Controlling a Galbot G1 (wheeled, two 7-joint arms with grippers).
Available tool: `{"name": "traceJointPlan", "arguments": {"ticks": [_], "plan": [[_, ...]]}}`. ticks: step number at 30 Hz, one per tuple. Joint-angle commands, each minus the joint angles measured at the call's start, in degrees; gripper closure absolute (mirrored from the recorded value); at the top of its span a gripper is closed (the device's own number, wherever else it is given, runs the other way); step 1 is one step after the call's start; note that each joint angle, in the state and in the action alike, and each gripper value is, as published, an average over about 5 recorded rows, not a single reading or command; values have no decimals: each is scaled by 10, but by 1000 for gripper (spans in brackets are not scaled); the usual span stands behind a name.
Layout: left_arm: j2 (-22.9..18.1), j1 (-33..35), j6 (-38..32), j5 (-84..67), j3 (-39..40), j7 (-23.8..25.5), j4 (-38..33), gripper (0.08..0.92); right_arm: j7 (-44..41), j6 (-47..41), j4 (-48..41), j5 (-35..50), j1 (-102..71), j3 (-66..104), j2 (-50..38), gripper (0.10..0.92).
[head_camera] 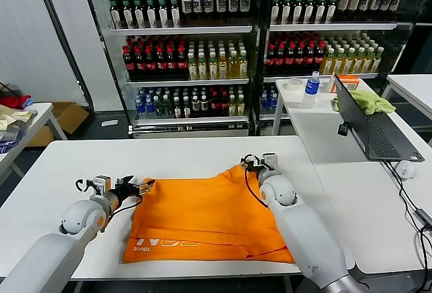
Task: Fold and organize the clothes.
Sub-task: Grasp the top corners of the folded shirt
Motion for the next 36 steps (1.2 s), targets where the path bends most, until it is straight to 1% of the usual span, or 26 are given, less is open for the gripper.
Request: {"name": "traceJointPlan", "arguments": {"ticks": [1, 12, 15, 29, 36], "plan": [[0, -23, -2, -3, 16, 4, 28, 177, -6, 5, -47, -2, 16, -6, 18, 203], [-1, -10, -2, -3, 14, 4, 14, 178, -8, 10, -50, 1, 8, -6, 22, 205], [-2, -6, -4, -3, 13, 5, 14, 216, -10, 11, -50, 2, 6, -6, 22, 250], [-13, 2, -6, -1, 9, 8, 8, 632, -16, 22, -32, -3, -11, -3, 21, 656], [-14, 7, -20, -10, 2, 6, 3, 831, -22, 48, 27, 3, -39, 10, 9, 838]]}}
